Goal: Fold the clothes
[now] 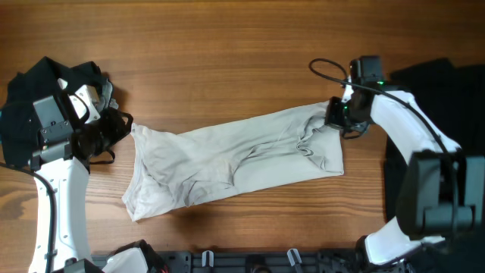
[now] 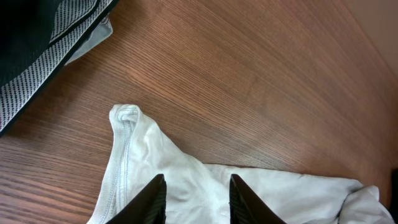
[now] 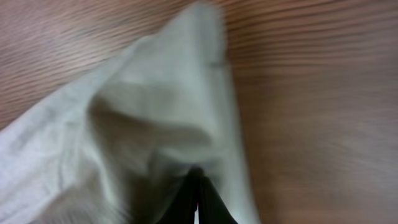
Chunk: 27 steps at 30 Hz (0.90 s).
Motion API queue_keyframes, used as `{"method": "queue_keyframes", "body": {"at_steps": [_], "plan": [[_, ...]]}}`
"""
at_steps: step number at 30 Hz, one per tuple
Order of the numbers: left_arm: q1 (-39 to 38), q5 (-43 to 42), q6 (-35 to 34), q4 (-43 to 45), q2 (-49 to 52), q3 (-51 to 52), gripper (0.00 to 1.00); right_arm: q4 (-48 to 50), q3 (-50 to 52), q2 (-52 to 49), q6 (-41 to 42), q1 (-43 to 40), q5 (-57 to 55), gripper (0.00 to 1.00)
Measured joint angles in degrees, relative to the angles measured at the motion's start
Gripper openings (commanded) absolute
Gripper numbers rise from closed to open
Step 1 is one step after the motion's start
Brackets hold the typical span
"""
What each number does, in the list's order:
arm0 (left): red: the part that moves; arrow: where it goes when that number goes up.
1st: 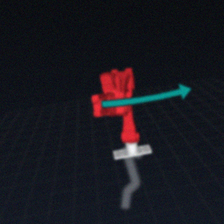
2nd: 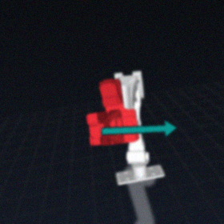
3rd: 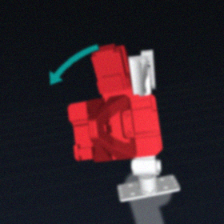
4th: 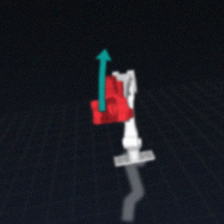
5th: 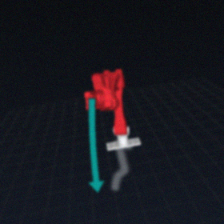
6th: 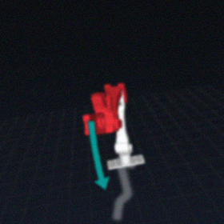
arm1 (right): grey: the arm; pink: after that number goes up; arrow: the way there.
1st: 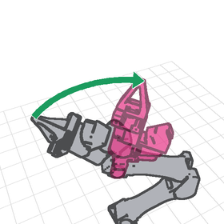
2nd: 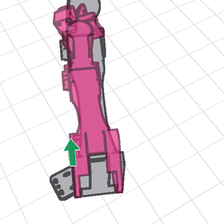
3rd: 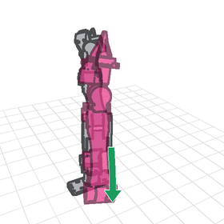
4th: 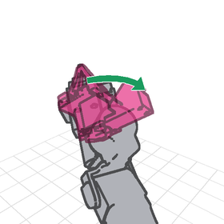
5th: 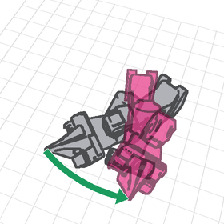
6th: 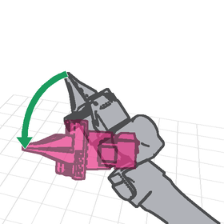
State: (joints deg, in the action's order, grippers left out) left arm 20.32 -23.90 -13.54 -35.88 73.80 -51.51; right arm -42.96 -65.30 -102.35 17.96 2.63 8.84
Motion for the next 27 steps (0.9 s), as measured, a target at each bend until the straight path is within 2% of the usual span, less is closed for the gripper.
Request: {"method": "queue_keyframes", "body": {"at_steps": [4,6,9,11,15,19,21,22,25,26,27], "plan": [[0.0,0.0,0.0,-0.1,0.0,0.0,0.33,2.7,0.3,-1.4,-19.6,4.6,26.5,0.06],[0.0,0.0,0.0,-0.2,0.0,0.0,0.33,0.4,0.3,0.6,-23.6,5.4,28.5,0.17],[0.0,0.0,0.0,-0.2,0.0,0.0,0.33,-5.3,0.2,4.6,-21.2,5.0,21.9,0.17],[0.0,0.0,0.0,-0.2,0.0,0.0,0.33,-9.1,0.4,5.4,-17.7,5.0,17.0,0.08],[0.0,0.0,0.0,-0.2,0.0,0.0,0.33,-4.9,1.9,5.3,-2.3,4.2,0.6,0.06],[0.0,0.0,0.0,-0.8,0.0,0.0,0.33,-1.7,1.9,4.7,6.2,2.7,-5.5,0.04],[0.0,0.0,0.0,-0.7,0.0,0.0,0.32,1.3,1.9,2.6,8.1,2.7,-3.9,0.04],[0.0,0.0,0.0,-0.6,0.0,0.0,0.32,5.7,2.0,0.5,7.5,2.7,0.3,0.04],[0.0,0.0,0.0,-0.7,0.0,0.0,0.32,15.6,2.3,-3.4,-2.9,2.8,20.2,0.05],[0.0,0.0,0.0,-0.8,-0.1,0.0,0.32,15.5,2.0,-3.4,-5.3,2.8,23.6,0.08],[0.0,0.0,0.0,-0.7,-0.1,0.0,0.32,13.6,1.5,-3.1,-6.7,2.8,24.4,0.23]]}}
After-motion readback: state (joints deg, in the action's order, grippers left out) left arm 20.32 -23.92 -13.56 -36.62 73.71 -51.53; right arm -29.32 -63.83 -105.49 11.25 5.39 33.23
